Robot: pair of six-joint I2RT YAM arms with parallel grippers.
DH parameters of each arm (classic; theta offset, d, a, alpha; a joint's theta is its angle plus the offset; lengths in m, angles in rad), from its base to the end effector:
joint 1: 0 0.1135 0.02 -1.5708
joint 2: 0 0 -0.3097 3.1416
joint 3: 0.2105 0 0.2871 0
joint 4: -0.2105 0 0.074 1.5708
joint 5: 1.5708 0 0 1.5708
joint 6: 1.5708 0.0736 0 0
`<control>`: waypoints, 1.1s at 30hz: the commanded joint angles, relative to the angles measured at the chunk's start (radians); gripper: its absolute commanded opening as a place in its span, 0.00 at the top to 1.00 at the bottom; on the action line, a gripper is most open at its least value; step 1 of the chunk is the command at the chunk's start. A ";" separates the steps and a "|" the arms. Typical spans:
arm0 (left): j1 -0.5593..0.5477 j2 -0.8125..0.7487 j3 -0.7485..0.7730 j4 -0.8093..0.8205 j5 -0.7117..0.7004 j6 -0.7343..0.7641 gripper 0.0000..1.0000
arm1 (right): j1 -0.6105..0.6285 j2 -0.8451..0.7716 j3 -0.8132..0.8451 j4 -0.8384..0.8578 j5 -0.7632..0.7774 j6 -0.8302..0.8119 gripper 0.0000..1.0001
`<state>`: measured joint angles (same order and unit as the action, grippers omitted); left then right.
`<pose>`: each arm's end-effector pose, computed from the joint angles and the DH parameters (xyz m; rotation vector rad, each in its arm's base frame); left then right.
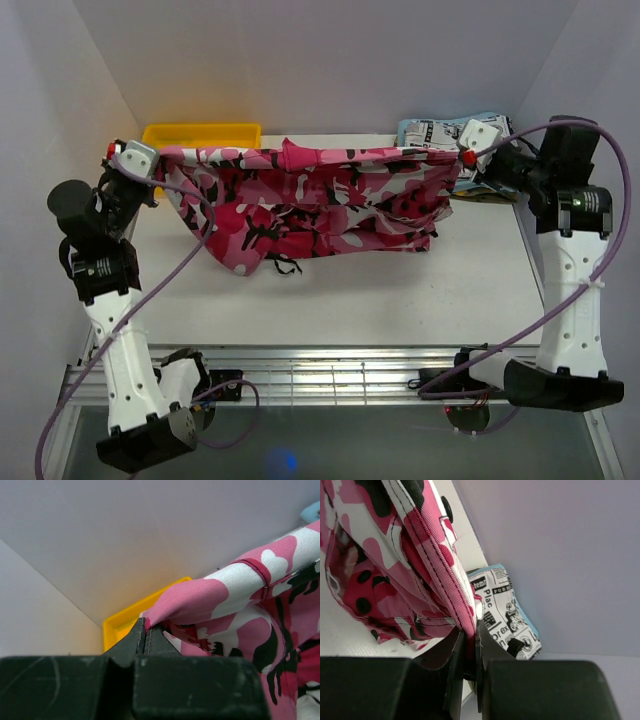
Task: Fold and stack the trousers
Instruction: Flatten the trousers out
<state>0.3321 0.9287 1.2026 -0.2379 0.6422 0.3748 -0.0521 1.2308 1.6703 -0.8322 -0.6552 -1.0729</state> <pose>0.2237 0.0305 0.5000 0.5338 1.4470 0.0682 0.2695 0.0308 0.5286 -1.2596 1.3971 -0.1263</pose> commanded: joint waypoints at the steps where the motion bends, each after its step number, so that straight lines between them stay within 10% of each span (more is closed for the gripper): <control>1: 0.033 -0.134 -0.018 0.060 -0.180 0.068 1.00 | -0.038 -0.155 -0.052 0.149 0.114 0.010 0.92; 11: 0.033 -0.219 0.063 -0.144 -0.193 0.102 1.00 | -0.038 -0.456 -0.204 0.229 0.270 0.028 0.92; 18: 0.033 -0.098 0.002 -0.133 -0.069 0.032 1.00 | -0.037 -0.377 -0.389 0.223 0.399 -0.019 0.92; 29: -0.076 0.664 0.152 -0.023 0.068 -0.065 0.92 | -0.107 0.128 -0.398 0.410 0.453 -0.062 0.92; 33: -0.116 0.889 0.426 -0.115 0.118 -0.149 0.64 | -0.109 0.292 -0.264 0.429 0.444 0.016 0.92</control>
<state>0.1936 1.7638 1.4246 -0.3534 0.8196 0.2821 -0.0971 1.4666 1.2606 -0.5060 -0.3653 -1.0992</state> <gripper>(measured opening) 0.303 0.133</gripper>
